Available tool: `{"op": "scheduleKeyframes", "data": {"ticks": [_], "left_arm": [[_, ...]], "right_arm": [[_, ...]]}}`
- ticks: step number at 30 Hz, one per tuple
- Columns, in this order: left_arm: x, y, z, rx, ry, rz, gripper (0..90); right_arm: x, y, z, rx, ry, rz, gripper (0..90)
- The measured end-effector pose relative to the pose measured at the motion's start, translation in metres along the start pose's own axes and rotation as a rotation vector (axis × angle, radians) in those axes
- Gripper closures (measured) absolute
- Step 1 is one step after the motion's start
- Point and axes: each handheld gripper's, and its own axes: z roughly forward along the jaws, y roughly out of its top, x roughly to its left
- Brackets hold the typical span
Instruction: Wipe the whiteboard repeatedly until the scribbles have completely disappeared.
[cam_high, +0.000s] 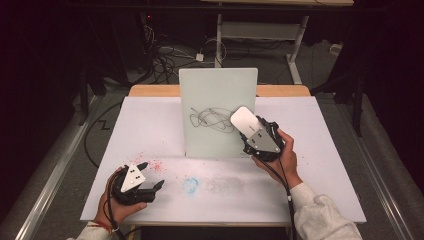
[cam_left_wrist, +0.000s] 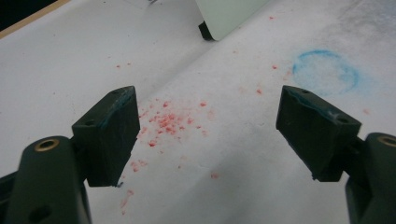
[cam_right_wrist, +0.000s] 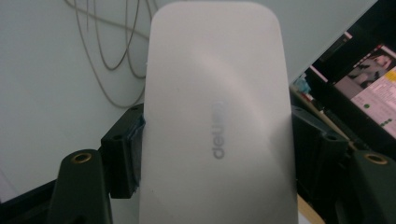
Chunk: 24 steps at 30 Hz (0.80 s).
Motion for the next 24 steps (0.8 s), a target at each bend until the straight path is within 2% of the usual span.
{"op": "scheduleKeyframes", "data": {"ticks": [3, 5, 8, 13, 16, 17, 20, 22, 24], "left_arm": [[0.0, 0.0, 0.0, -0.001, 0.0, 0.0, 21.0], [0.0, 0.0, 0.0, -0.003, -0.002, -0.003, 21.0], [-0.001, 0.0, 0.0, 0.001, -0.001, 0.002, 21.0], [0.0, 0.0, 0.001, 0.01, 0.0, 0.007, 21.1], [-0.001, 0.0, 0.002, 0.014, 0.0, 0.009, 21.1], [0.0, 0.0, 0.002, 0.008, 0.004, 0.022, 21.1], [-0.001, 0.0, 0.002, 0.013, 0.0, 0.009, 21.1], [-0.001, 0.0, 0.002, 0.015, 0.001, 0.009, 21.1], [0.0, 0.0, 0.002, 0.008, 0.004, 0.022, 21.1]], "right_arm": [[0.003, -0.008, 0.006, 0.039, 0.013, 0.009, 30.9], [0.009, -0.011, 0.008, 0.051, 0.002, -0.012, 30.9], [0.012, -0.011, 0.008, 0.055, 0.007, -0.015, 30.9], [0.022, -0.012, 0.009, 0.067, 0.012, -0.049, 30.9], [0.023, -0.011, 0.01, 0.073, 0.009, -0.079, 31.0], [0.023, -0.011, 0.01, 0.073, 0.007, -0.081, 30.9], [0.017, -0.011, 0.009, 0.081, -0.053, -0.113, 30.9], [0.011, -0.011, 0.008, 0.078, -0.061, -0.066, 31.0], [0.006, -0.01, 0.007, 0.085, -0.094, -0.054, 30.9]]}}
